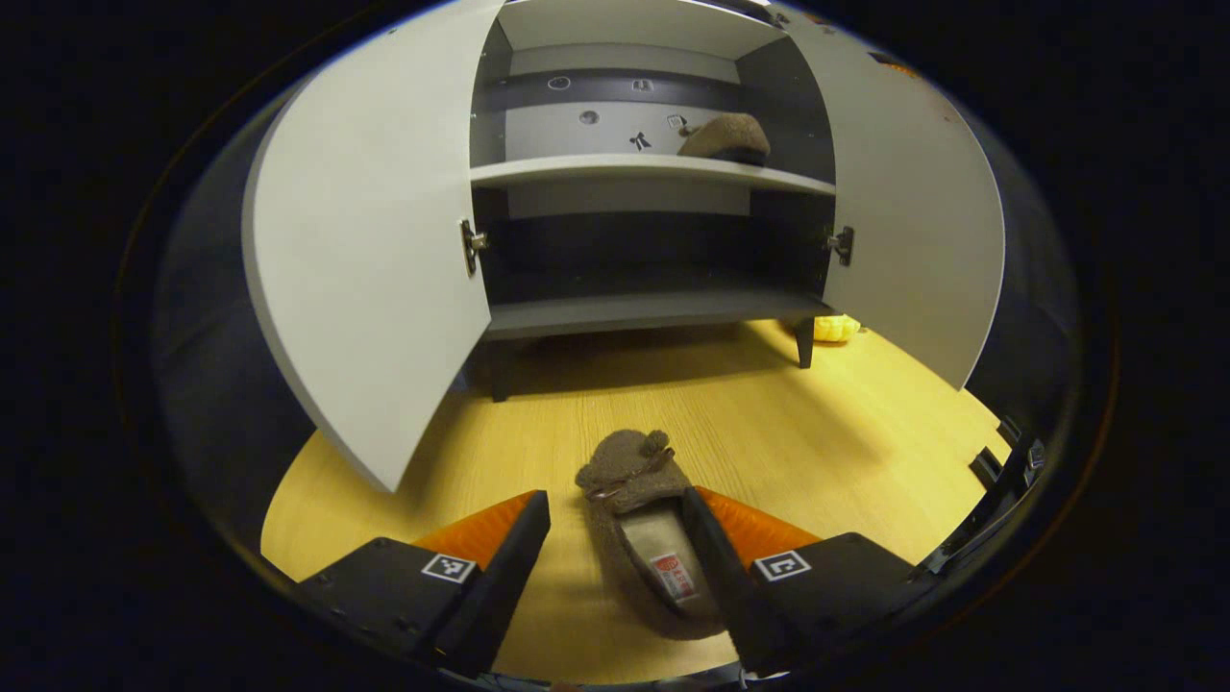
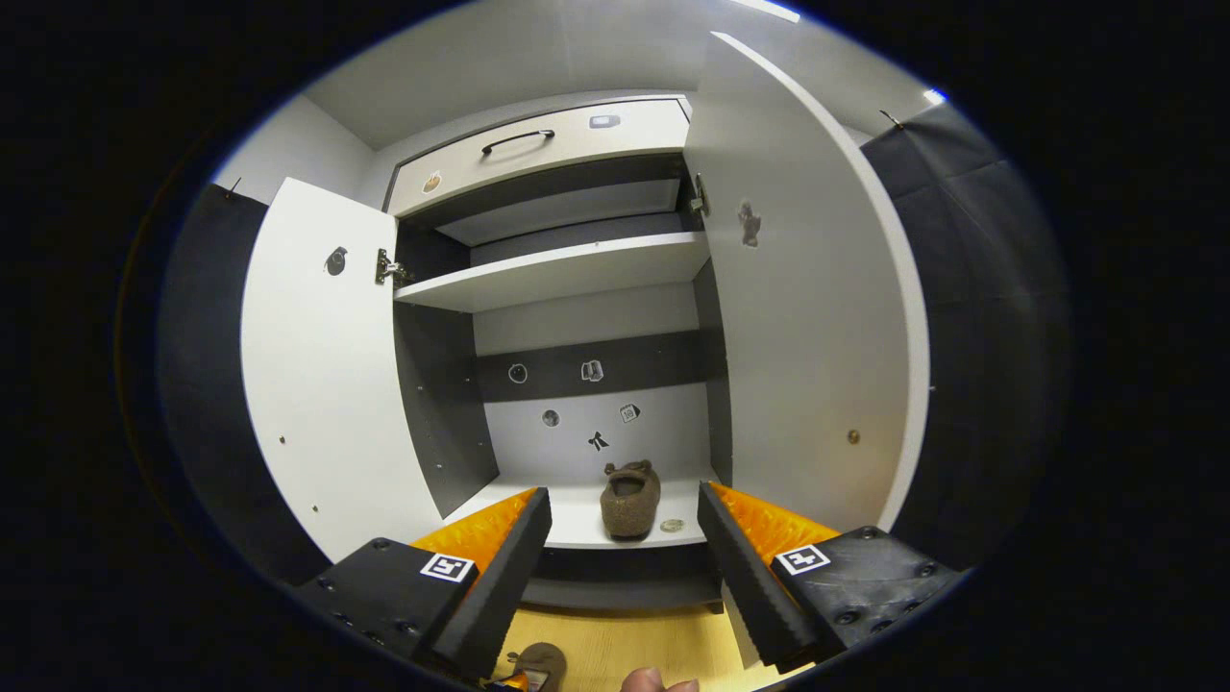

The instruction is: Grab one shoe with the right hand and put it into the shoe cabinet, grab the other shoe with the left hand and put it into the shoe cabinet; then close the right door with the right hand and the left door with the left hand.

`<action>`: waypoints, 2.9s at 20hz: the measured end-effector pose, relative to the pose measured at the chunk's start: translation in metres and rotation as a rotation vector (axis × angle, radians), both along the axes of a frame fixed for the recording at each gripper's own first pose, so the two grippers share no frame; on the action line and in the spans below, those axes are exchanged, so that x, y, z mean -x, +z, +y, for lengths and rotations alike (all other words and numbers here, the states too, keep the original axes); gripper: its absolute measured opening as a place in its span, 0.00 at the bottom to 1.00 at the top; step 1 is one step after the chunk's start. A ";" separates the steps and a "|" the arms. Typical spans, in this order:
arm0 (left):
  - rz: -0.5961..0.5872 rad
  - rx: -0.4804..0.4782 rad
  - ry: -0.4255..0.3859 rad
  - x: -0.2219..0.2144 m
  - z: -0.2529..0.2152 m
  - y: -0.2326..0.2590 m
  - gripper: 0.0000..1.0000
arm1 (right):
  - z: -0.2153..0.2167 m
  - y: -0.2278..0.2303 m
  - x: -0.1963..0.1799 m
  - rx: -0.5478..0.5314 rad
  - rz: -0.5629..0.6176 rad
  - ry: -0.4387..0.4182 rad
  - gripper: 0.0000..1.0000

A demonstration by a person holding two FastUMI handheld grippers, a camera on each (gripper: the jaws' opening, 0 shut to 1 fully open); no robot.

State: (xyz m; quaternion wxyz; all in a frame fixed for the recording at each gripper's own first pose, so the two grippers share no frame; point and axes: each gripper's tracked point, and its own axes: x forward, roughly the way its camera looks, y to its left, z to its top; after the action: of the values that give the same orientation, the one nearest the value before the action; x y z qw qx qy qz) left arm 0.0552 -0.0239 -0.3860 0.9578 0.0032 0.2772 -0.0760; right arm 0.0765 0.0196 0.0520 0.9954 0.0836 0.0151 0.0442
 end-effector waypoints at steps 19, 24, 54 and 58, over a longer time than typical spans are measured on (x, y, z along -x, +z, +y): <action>0.069 -0.152 0.042 -0.048 -0.001 -0.047 0.08 | -0.059 -0.036 0.048 0.078 0.058 -0.045 1.00; 0.083 -0.119 0.094 -0.038 0.006 0.018 0.07 | -0.070 -0.041 0.051 0.058 0.071 -0.045 0.98; -0.096 -0.018 0.190 -0.306 -0.002 0.350 0.07 | -0.199 -0.078 0.054 0.014 0.114 -0.212 0.98; -0.067 -0.062 0.199 -0.356 0.001 0.333 0.07 | -0.212 -0.082 0.051 0.037 0.116 -0.251 0.98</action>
State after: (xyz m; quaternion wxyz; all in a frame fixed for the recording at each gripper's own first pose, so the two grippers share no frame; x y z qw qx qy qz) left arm 0.4109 -0.0224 -0.0530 0.9688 0.0078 0.2461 0.0283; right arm 0.0257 -0.1921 -0.0301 0.9919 0.0691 0.0631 -0.0858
